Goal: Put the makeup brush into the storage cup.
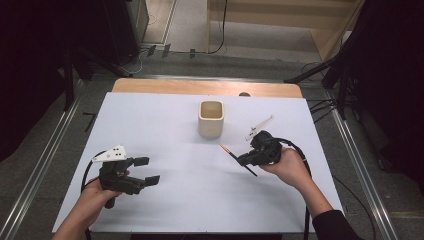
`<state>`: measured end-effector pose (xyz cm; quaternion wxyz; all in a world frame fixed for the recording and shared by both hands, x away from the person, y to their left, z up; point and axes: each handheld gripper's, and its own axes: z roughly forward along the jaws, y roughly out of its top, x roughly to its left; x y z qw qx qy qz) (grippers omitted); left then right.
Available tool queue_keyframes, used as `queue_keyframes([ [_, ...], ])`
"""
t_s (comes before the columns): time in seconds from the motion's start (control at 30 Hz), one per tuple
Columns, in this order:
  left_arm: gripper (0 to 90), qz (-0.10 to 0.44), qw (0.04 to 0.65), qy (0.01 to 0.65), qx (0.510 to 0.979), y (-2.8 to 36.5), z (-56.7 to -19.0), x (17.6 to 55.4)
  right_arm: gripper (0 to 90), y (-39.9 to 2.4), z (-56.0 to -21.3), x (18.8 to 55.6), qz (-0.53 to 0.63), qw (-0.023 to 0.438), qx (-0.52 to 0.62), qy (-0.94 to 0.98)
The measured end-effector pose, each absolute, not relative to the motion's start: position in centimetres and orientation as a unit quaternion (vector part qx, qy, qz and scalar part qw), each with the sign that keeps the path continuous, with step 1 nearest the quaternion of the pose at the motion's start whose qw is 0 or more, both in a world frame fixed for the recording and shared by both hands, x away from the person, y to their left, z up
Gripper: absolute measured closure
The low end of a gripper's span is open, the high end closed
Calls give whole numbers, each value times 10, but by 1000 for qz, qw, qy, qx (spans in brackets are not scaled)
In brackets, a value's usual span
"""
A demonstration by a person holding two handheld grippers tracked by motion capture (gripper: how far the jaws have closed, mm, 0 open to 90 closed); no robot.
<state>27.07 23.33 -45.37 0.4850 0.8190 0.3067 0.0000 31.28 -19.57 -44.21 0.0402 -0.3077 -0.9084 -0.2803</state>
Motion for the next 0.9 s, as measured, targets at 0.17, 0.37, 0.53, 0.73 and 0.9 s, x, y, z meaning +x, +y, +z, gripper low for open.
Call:
queue_keyframes([
  [0.17,158,7,477,304,824,228,-452,269,844,-196,-443,305,-298,38,-319,-899],
  [0.37,154,-8,488,304,818,224,-448,269,844,-198,-443,295,-325,38,-335,-883],
  [0.53,137,-48,505,305,806,225,-446,272,844,-199,-444,287,-347,32,-350,-870],
  [0.73,148,-63,503,302,808,222,-445,274,844,-197,-447,281,-356,30,-356,-864],
  [0.9,150,-62,502,308,806,219,-445,276,844,-196,-449,278,-364,31,-360,-859],
])
